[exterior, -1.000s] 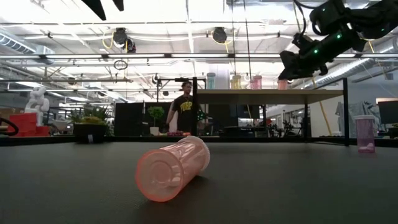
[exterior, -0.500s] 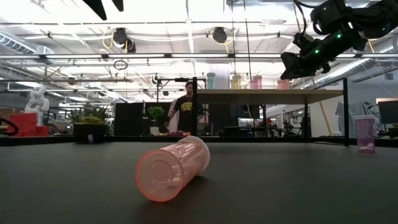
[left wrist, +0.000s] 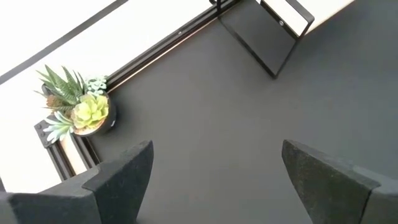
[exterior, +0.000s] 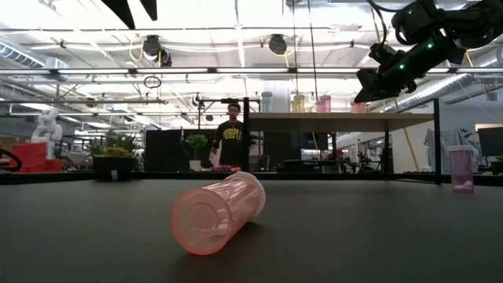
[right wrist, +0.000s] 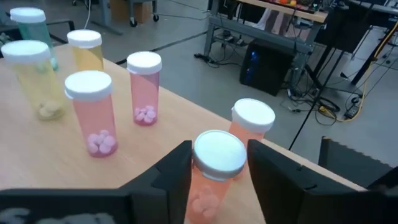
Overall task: Pick and place medicine bottles onto shelf by color
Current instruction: Put the top orange pill bottle on the shelf aligned with the other orange pill bottle, then put the blue pill bottle on the shelf aligned with the other blue pill bottles
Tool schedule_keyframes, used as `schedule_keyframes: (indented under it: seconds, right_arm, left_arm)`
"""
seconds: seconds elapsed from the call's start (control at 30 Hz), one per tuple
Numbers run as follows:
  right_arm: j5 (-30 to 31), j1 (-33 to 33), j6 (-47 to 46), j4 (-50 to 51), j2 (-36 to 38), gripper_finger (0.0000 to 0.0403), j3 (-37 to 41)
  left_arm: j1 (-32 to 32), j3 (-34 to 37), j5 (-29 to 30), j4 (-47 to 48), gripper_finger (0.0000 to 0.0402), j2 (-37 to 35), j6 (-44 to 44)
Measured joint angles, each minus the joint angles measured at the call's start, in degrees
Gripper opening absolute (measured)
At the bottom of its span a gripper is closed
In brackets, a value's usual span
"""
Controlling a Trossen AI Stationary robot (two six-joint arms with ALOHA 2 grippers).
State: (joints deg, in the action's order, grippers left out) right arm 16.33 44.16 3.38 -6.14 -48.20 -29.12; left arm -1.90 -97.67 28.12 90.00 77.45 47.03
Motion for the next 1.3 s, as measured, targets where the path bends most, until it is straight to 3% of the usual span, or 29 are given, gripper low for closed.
schedule_keyframes:
  seconds: [0.33, 0.6, 0.8, 1.03, 1.13, 1.3]
  right_arm:
    - [-0.08, -0.02, 1.77, -0.80, 2.55, 0.0208, 0.00]
    - [0.62, -5.90, 4.59, 3.60, 6.82, 0.0214, -5.00]
    - [6.74, -17.10, 6.87, 12.38, 5.80, 0.0211, -13.42]
    - [19.57, -36.15, 9.06, 13.83, 0.53, 0.0210, -21.22]
    - [26.06, -44.29, 9.22, 14.15, -4.42, 0.0210, -23.54]
    - [34.03, -52.90, 3.74, 15.91, -14.42, 0.0210, -26.65]
  left_arm:
    - [-1.58, 0.00, -2.73, 0.02, 0.0356, 0.00, -0.04]
    - [-2.31, 0.01, -4.13, -0.09, 0.0356, -0.76, -0.70]
    - [-2.64, -2.19, -4.70, -0.09, 0.0356, -2.47, -1.99]
    - [0.33, -4.12, -14.28, -0.03, 0.0356, -6.63, -1.80]
    - [3.23, -2.53, -17.61, 0.00, 0.0356, -8.43, -0.73]
    - [10.18, 5.44, -17.64, -0.04, 0.0356, -11.05, 5.42]
